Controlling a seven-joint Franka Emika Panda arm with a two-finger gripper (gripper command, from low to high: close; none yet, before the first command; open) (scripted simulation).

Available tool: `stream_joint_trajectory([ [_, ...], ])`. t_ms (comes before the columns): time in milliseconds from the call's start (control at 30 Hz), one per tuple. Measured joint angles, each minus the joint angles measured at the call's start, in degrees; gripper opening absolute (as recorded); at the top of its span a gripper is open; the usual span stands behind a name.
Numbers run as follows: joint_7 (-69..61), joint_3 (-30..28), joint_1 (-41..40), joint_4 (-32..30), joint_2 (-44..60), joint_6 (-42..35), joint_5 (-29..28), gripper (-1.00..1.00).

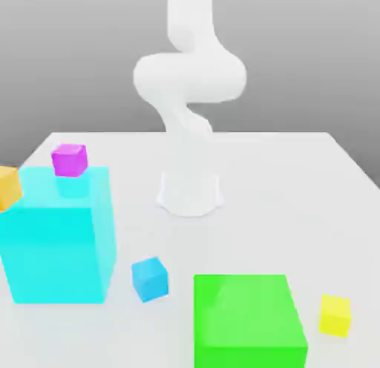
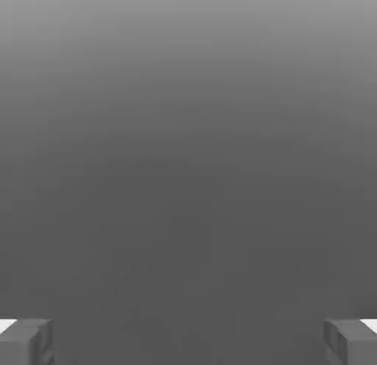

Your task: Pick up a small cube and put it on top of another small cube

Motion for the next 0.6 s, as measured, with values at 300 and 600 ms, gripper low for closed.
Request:
stream_joint_trajectory([
  [300, 17.5, 2.1, -7.3, -15.2, 16.4, 13.0, 2.6, 0.00],
  [600, 40.7, 4.8, -15.7, -31.2, 37.7, 29.5, 0.6, 0.00],
])
